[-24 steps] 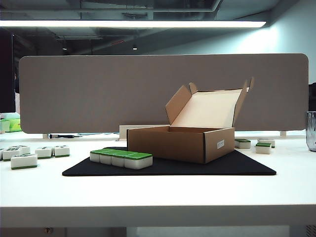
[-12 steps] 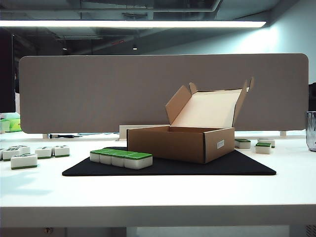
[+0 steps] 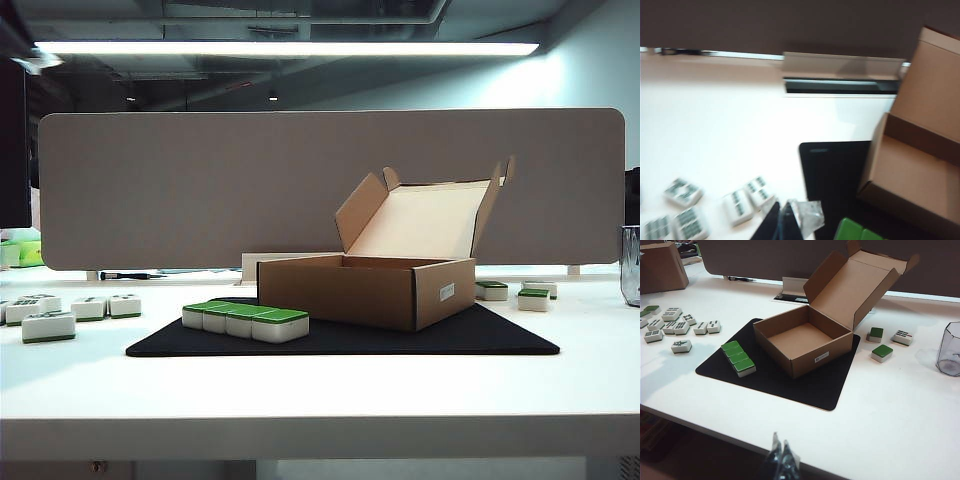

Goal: Pick up four mahjong tiles and put them into the paper box.

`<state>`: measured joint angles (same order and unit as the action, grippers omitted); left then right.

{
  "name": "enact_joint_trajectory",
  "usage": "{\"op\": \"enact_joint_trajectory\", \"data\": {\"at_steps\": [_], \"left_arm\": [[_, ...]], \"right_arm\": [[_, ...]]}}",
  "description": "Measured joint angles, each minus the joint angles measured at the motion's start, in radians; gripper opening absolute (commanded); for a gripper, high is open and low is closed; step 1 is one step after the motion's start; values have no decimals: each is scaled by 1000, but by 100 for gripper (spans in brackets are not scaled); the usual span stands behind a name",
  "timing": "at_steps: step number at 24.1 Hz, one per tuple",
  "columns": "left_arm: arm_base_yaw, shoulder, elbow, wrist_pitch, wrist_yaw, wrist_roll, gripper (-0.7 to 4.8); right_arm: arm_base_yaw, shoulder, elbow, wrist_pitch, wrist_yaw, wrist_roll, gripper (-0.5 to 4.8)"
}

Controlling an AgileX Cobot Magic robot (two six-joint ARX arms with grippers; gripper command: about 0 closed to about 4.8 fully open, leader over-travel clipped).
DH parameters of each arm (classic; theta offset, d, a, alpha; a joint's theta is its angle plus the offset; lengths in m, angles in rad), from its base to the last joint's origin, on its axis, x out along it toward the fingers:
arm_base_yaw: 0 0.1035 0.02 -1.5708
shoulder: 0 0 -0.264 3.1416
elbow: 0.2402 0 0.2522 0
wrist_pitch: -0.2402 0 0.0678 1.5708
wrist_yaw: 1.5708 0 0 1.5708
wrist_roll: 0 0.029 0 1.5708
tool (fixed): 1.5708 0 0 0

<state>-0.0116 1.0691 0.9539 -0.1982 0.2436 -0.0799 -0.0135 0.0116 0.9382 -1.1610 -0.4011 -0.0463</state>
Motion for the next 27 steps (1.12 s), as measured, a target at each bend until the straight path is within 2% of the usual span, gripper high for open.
{"op": "enact_joint_trajectory", "data": {"at_steps": [3, 6, 11, 19, 27], "left_arm": [[-39, 67, 41, 0, -1, 18, -6], [-113, 170, 127, -47, 0, 88, -6], [-171, 304, 233, -96, -6, 108, -6], [-211, 424, 366, -240, -59, 159, -6], [-237, 512, 463, -303, -68, 181, -6]], "right_arm": [[0, 0, 0, 0, 0, 0, -1], [0, 0, -1, 0, 1, 0, -1], [0, 0, -1, -13, 8, 0, -1], [0, 0, -5, -26, 8, 0, -1], [0, 0, -6, -26, 8, 0, -1]]}}
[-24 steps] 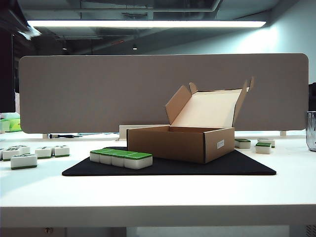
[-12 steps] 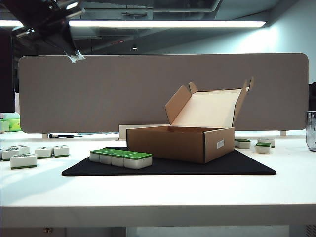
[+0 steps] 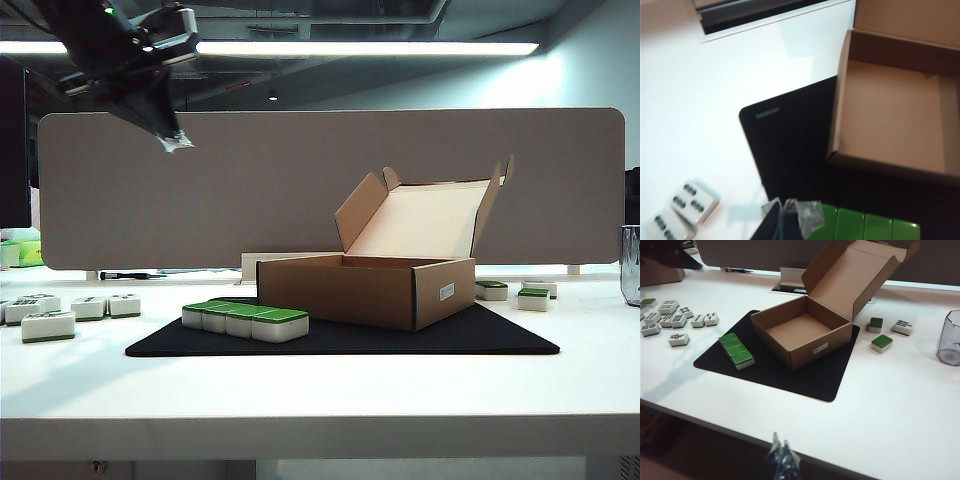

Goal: Pick up four mahjong tiles and put them into the paper box.

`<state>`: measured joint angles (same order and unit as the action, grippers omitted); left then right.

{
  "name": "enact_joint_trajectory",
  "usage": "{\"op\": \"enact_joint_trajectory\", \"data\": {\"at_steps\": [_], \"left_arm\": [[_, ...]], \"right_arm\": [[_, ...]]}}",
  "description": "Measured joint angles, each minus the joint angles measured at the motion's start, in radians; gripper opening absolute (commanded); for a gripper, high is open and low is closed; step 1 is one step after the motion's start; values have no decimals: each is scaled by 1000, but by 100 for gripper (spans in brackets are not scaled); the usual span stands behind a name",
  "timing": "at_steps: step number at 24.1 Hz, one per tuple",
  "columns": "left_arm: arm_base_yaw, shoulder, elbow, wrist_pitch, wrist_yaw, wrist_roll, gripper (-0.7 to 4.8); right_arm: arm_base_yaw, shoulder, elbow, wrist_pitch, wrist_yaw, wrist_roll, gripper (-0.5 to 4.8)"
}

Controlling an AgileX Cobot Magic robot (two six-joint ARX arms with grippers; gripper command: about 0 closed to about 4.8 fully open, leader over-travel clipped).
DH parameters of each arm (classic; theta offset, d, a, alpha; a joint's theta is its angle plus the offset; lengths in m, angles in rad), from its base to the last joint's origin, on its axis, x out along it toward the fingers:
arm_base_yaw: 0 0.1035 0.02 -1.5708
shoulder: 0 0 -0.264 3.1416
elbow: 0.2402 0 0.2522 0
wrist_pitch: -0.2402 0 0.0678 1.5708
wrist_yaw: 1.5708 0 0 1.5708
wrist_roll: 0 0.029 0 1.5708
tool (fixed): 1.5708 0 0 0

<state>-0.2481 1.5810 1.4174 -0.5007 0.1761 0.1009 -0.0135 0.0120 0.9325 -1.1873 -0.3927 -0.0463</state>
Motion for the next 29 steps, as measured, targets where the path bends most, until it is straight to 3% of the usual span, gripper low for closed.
{"op": "enact_joint_trajectory", "data": {"at_steps": [9, 14, 19, 24, 25, 27, 29], "left_arm": [[-63, 253, 311, -245, -44, 82, -6], [-71, 317, 360, -352, -64, 89, -6], [-76, 331, 360, -449, -67, 32, -5], [-76, 333, 360, -491, -64, -96, 4], [-76, 334, 360, -497, -64, -121, 20], [-76, 336, 360, -524, -64, -192, 171], [-76, 351, 360, -534, -63, -293, 203]], "right_arm": [[0, 0, 0, 0, 12, 0, -1], [0, 0, 0, 0, 15, 0, -1], [0, 0, 0, 0, 26, 0, -1], [0, 0, -9, 0, 32, 0, -1], [0, 0, -13, 0, 32, 0, -1], [0, 0, -23, -1, 33, 0, -1], [0, 0, -27, -1, 33, 0, -1]]}}
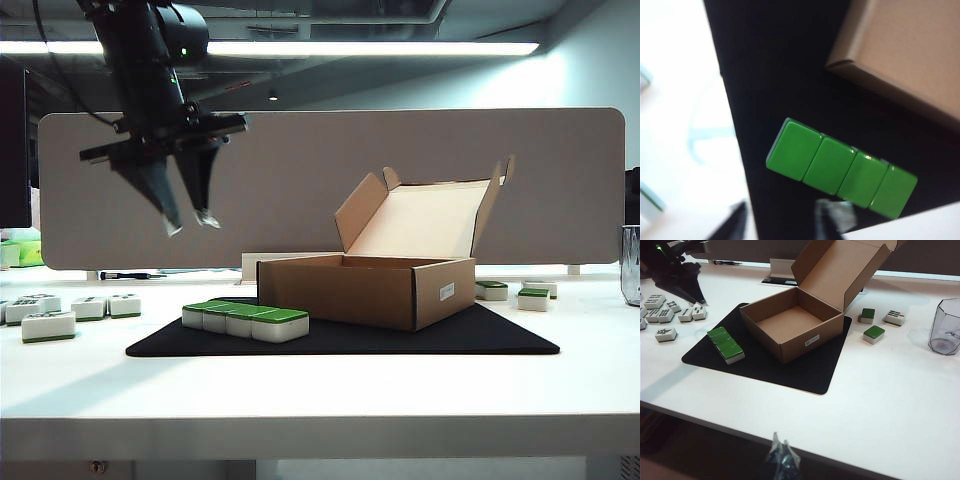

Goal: Pick up four mahjong tiles and put them into the paper box.

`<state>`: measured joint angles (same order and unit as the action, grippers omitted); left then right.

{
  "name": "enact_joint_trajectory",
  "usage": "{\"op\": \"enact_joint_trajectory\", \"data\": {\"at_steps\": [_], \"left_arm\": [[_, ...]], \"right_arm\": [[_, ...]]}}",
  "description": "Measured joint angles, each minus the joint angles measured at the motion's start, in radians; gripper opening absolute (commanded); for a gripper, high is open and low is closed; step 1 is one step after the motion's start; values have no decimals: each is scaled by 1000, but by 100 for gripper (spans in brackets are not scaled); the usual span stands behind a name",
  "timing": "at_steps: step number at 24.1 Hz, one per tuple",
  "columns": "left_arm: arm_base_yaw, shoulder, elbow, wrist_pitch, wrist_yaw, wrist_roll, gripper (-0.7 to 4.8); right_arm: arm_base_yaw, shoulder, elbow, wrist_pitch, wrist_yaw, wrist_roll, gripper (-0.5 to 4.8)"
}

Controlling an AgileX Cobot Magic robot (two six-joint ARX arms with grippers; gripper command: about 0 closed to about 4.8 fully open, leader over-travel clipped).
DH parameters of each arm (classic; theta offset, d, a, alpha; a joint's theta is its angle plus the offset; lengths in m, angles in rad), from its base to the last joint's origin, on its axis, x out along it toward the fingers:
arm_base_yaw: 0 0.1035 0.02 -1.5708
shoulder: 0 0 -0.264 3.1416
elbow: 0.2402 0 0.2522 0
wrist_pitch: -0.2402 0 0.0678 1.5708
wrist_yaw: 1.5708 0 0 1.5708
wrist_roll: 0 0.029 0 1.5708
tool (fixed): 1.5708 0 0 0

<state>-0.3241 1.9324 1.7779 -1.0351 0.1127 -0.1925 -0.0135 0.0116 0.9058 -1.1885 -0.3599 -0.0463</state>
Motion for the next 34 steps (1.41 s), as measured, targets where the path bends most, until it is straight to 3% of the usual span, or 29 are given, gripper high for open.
{"op": "enact_joint_trajectory", "data": {"at_steps": [4, 6, 14, 17, 21, 23, 34], "left_arm": [[0, 25, 0, -7, 20, -77, 211], [-4, 38, 0, -42, 86, -136, 212], [-47, 47, 0, -24, 87, -224, 220], [-69, 50, 0, -8, 85, -185, 220], [-92, 50, 0, 3, 85, -15, 220], [-99, 50, 0, 3, 85, 28, 220], [-237, 108, -3, 0, 30, 62, 219]], "right_arm": [[0, 0, -1, 1, 0, 0, -1], [0, 0, -2, 1, 0, 0, -1], [0, 0, -4, 1, 0, 0, -1], [0, 0, -4, 1, 0, 0, -1], [0, 0, -4, 1, 0, 0, -1], [0, 0, -4, 1, 0, 0, -1], [0, 0, -4, 1, 0, 0, -1]]}}
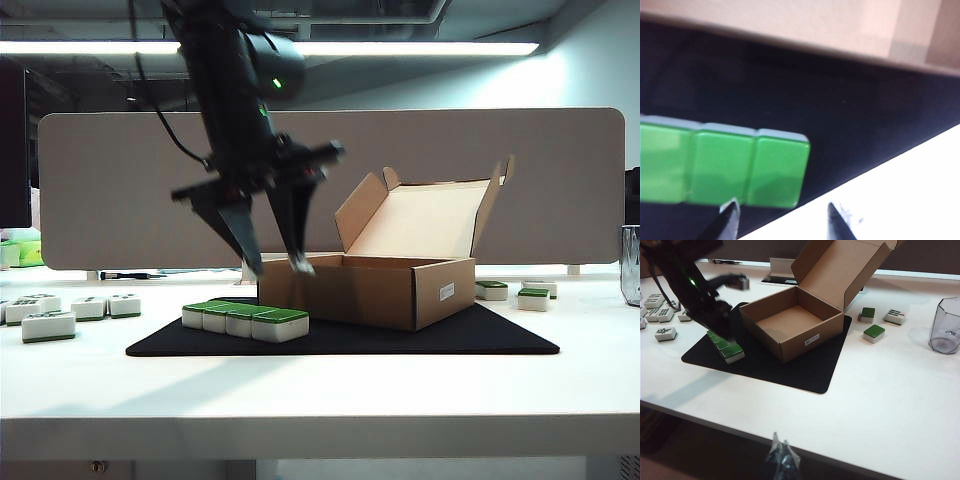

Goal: Pick up four mahjong tiles and put them into the paper box.

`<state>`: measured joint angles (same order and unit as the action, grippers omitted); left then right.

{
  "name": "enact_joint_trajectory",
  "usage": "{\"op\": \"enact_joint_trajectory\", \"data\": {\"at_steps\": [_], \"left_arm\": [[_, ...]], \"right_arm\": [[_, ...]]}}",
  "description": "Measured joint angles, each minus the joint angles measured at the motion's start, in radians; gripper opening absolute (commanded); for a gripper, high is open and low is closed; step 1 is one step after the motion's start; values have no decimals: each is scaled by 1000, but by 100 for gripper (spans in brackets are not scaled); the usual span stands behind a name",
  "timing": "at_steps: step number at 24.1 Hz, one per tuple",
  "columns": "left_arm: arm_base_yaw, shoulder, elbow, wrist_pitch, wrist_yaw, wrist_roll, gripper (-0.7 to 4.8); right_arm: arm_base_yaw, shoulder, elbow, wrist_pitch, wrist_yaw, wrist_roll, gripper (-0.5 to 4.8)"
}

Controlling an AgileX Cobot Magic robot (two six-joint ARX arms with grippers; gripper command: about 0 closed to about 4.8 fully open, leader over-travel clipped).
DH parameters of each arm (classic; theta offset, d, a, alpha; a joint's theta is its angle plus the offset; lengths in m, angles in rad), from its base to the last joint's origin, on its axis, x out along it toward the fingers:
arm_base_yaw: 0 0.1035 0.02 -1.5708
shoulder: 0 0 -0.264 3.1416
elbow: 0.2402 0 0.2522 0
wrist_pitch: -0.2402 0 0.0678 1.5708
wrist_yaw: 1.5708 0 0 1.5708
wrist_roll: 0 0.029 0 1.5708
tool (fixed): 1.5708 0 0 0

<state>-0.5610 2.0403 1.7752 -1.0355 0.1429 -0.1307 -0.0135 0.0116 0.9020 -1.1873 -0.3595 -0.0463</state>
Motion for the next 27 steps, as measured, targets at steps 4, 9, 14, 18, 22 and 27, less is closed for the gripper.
{"op": "enact_joint_trajectory", "data": {"at_steps": [4, 9, 14, 18, 22, 27], "left_arm": [[-34, 39, -3, -5, -31, 0, 219], [-42, 43, -1, -2, -34, 0, 219], [-42, 43, -1, -2, -47, 1, 219], [-44, 43, -1, -33, -50, -33, 219], [-47, 43, -1, -26, -67, 258, 219], [-47, 43, -1, -1, -166, 825, 220]], "right_arm": [[0, 0, 0, 0, 0, 0, -1], [0, 0, 0, 0, 0, 0, -1], [0, 0, 0, 0, 0, 0, -1], [0, 0, 0, 0, 0, 0, -1], [0, 0, 0, 0, 0, 0, -1], [0, 0, 0, 0, 0, 0, -1]]}}
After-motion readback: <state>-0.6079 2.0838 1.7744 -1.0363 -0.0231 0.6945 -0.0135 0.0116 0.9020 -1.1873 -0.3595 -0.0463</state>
